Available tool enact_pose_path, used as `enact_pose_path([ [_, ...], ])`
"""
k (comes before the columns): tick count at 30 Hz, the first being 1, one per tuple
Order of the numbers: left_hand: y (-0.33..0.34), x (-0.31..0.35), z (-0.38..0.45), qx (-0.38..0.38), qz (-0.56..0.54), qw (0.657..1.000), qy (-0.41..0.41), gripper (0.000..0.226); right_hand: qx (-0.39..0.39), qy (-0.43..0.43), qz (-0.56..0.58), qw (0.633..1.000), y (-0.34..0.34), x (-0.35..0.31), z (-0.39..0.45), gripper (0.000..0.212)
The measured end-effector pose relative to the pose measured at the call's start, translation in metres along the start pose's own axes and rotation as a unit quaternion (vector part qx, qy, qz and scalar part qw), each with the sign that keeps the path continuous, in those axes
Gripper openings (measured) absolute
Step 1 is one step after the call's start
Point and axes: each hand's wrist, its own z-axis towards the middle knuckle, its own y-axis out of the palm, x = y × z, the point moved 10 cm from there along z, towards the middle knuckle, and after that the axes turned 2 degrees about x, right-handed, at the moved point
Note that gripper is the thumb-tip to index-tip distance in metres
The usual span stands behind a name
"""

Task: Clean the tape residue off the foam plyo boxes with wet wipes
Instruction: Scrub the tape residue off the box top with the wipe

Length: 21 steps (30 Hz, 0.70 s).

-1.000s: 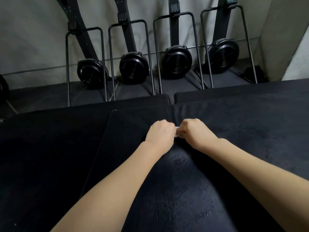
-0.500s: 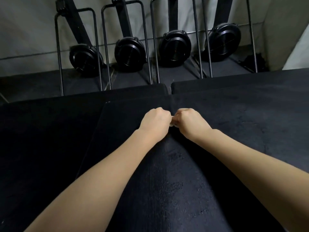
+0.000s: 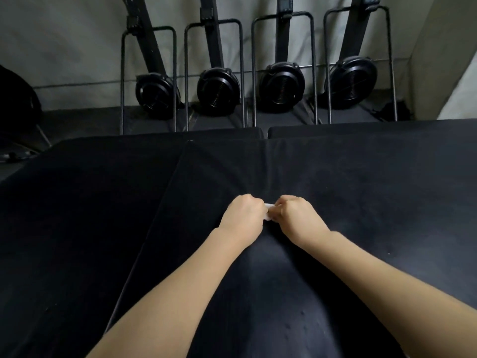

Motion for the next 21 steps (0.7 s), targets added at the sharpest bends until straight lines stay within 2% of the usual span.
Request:
enact_pose_path([
  [5, 0.005, 0.026, -0.058, -0.031, 0.021, 0.999, 0.027, 0.020, -0.040, 0.020, -0.016, 0.999, 0.002, -0.020, -0.057, 0.032],
  [9, 0.001, 0.038, -0.062, -0.004, 0.057, 0.996, 0.062, 0.034, -0.044, 0.018, -0.017, 0.999, -0.003, -0.031, -0.060, 0.014],
  [11, 0.000, 0.036, -0.055, 0.004, 0.049, 0.996, 0.069, 0.035, -0.043, 0.012, -0.028, 0.999, -0.003, -0.031, -0.053, 0.014],
  [17, -0.003, 0.001, -0.018, 0.036, -0.009, 0.999, 0.030, 0.039, -0.001, 0.035, -0.030, 0.999, 0.002, -0.012, -0.004, 0.012],
  [21, -0.002, -0.005, -0.017, 0.016, 0.001, 1.000, -0.003, 0.034, 0.008, 0.055, -0.027, 0.998, 0.004, -0.007, 0.004, 0.015],
])
